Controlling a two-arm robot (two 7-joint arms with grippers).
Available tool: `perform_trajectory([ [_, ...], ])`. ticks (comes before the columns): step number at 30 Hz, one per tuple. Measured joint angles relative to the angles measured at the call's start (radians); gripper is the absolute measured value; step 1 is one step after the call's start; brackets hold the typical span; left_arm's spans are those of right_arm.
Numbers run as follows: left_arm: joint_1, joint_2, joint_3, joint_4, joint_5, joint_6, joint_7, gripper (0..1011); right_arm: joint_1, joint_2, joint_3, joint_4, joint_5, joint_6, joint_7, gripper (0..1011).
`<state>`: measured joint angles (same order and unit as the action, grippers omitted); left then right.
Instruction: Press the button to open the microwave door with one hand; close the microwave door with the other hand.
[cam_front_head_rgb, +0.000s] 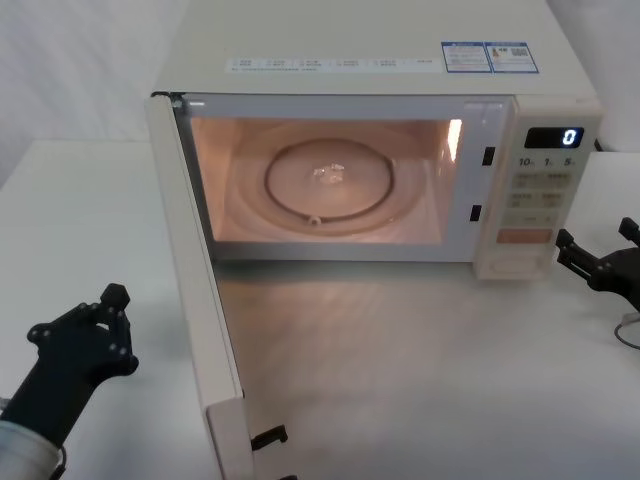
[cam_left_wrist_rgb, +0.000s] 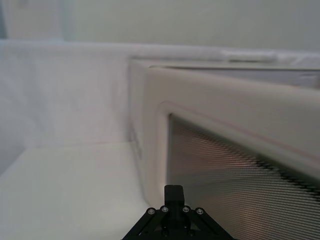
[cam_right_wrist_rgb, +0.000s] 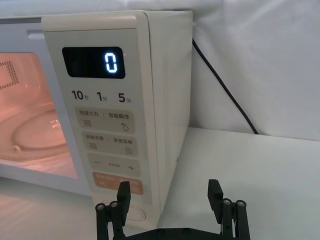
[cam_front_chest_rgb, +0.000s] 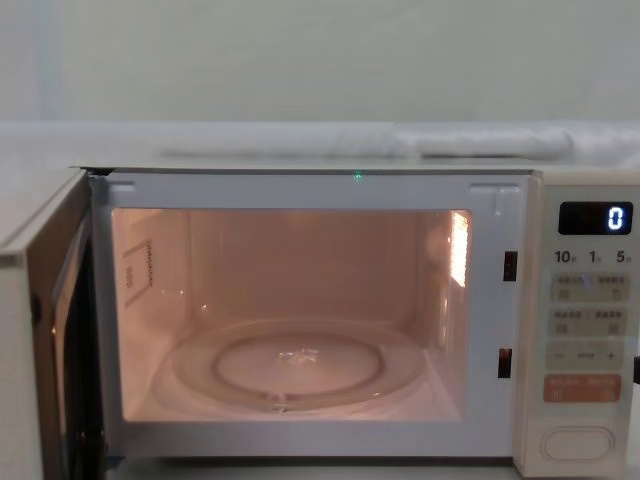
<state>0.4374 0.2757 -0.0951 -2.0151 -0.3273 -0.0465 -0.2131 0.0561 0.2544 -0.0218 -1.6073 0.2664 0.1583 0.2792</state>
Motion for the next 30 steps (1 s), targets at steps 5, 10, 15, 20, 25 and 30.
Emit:
perform_trajectory([
  [5, 0.048, 0.039, -0.023, -0.047, -0.044, -0.019, -0.059, 0, 0.0, 0.0, 0.0, 0.0, 0.0, 0.0, 0.0, 1002],
  [10, 0.087, 0.095, -0.052, -0.083, -0.081, -0.039, -0.121, 0, 0.0, 0.0, 0.0, 0.0, 0.0, 0.0, 0.0, 1002],
  [15, 0.108, 0.15, -0.091, -0.103, -0.132, -0.062, -0.181, 0, 0.0, 0.0, 0.0, 0.0, 0.0, 0.0, 0.0, 1002],
  [20, 0.098, 0.189, -0.109, -0.104, -0.168, -0.078, -0.222, 0, 0.0, 0.0, 0.0, 0.0, 0.0, 0.0, 0.0, 1002],
  [25, 0.065, 0.237, -0.104, -0.088, -0.215, -0.078, -0.271, 0, 0.0, 0.0, 0.0, 0.0, 0.0, 0.0, 0.0, 1002],
  [30, 0.02, 0.289, -0.085, -0.062, -0.266, -0.066, -0.325, 0, 0.0, 0.0, 0.0, 0.0, 0.0, 0.0, 0.0, 1002],
])
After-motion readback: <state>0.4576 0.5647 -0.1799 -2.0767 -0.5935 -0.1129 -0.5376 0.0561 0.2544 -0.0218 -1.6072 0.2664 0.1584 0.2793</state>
